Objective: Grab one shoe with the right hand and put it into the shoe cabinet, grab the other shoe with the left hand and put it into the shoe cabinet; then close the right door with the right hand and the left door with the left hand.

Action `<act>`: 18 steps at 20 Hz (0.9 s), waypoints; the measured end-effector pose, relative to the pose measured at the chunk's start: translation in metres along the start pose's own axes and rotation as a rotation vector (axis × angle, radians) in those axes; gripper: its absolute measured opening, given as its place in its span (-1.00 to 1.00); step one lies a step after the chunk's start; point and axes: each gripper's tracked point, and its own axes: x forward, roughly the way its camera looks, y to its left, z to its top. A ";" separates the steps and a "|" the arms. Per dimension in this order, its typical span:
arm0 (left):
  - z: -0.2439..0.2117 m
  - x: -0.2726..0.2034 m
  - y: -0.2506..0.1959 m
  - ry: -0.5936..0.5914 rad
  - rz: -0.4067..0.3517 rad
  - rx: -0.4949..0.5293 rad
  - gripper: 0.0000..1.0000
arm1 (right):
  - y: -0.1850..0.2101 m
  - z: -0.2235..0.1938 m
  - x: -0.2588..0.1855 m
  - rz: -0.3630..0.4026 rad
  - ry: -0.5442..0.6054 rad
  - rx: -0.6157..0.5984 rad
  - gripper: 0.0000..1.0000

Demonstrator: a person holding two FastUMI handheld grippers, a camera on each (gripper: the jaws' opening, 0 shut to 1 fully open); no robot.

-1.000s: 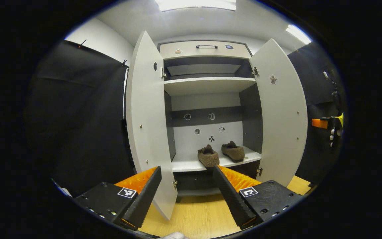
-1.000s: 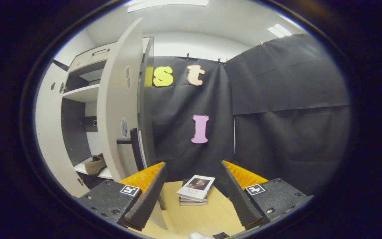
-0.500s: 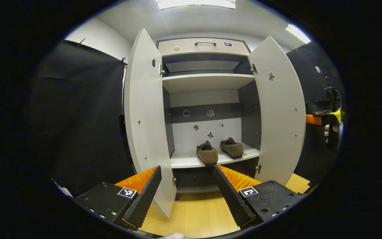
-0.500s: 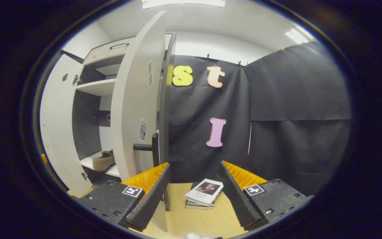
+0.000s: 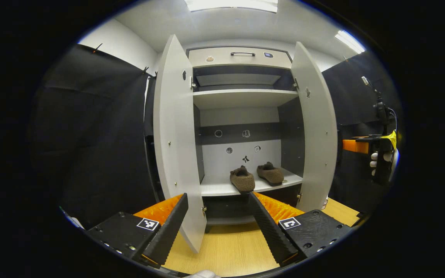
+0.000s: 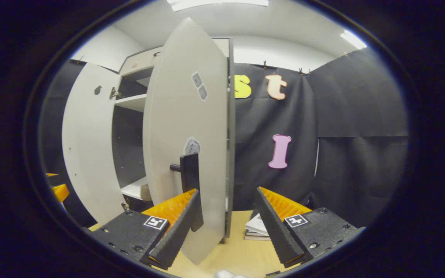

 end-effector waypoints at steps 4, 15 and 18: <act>0.000 -0.002 0.019 0.003 0.017 0.002 0.93 | 0.045 -0.021 -0.018 0.056 0.037 0.042 1.00; 0.006 0.023 0.159 -0.022 0.188 -0.003 0.93 | 0.132 -0.095 -0.104 0.058 0.168 0.023 0.99; 0.009 0.044 0.192 -0.034 0.205 0.026 0.93 | 0.149 -0.109 -0.123 0.043 0.199 0.028 0.99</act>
